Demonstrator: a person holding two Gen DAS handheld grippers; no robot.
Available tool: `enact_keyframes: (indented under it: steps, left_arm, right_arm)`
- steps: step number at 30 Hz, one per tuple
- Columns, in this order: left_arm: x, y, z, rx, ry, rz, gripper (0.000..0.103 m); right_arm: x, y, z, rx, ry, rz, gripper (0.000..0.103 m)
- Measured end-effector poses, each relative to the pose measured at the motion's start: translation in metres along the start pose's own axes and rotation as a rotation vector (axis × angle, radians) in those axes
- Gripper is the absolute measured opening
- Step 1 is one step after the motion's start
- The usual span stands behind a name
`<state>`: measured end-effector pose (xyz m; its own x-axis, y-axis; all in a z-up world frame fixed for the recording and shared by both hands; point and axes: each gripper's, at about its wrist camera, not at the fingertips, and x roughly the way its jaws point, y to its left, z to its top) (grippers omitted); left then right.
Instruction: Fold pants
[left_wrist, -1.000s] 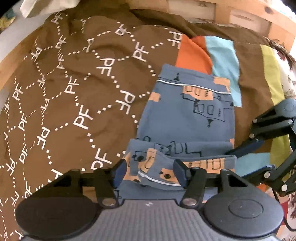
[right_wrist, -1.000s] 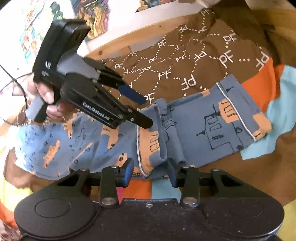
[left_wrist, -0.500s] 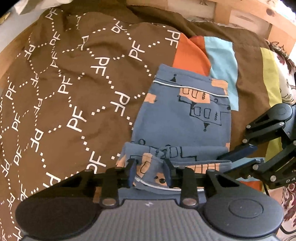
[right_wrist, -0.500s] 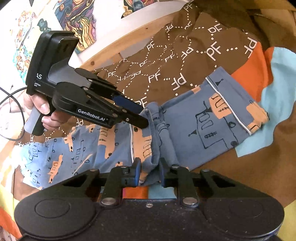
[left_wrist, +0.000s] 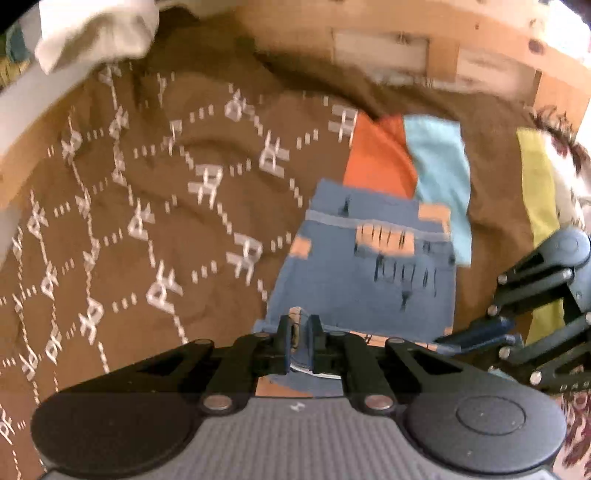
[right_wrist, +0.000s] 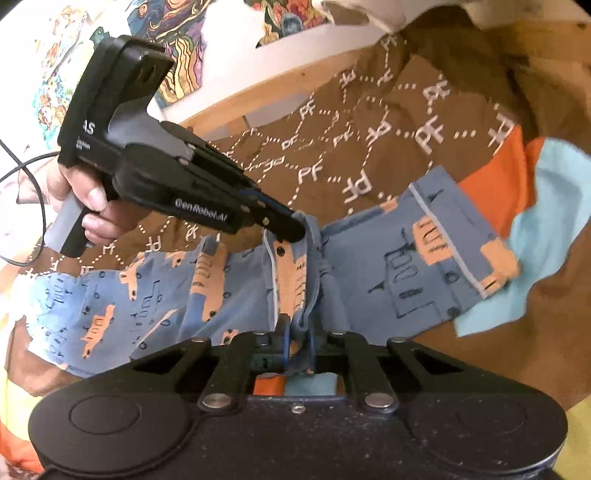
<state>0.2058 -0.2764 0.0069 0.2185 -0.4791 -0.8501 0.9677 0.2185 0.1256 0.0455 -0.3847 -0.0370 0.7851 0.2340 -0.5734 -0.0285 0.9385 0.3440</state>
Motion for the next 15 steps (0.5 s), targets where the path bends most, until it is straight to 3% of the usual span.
enact_keyframes:
  steps: [7, 15]
  left_arm:
    - [0.001, -0.022, 0.041, 0.013, -0.147, 0.039, 0.009]
    - [0.036, -0.042, 0.072, 0.024, -0.159, 0.086, 0.009]
  right_arm:
    - [-0.02, -0.01, 0.005, 0.01, -0.12, -0.104, 0.007]
    - [-0.03, -0.037, 0.01, 0.047, -0.176, -0.229, 0.007]
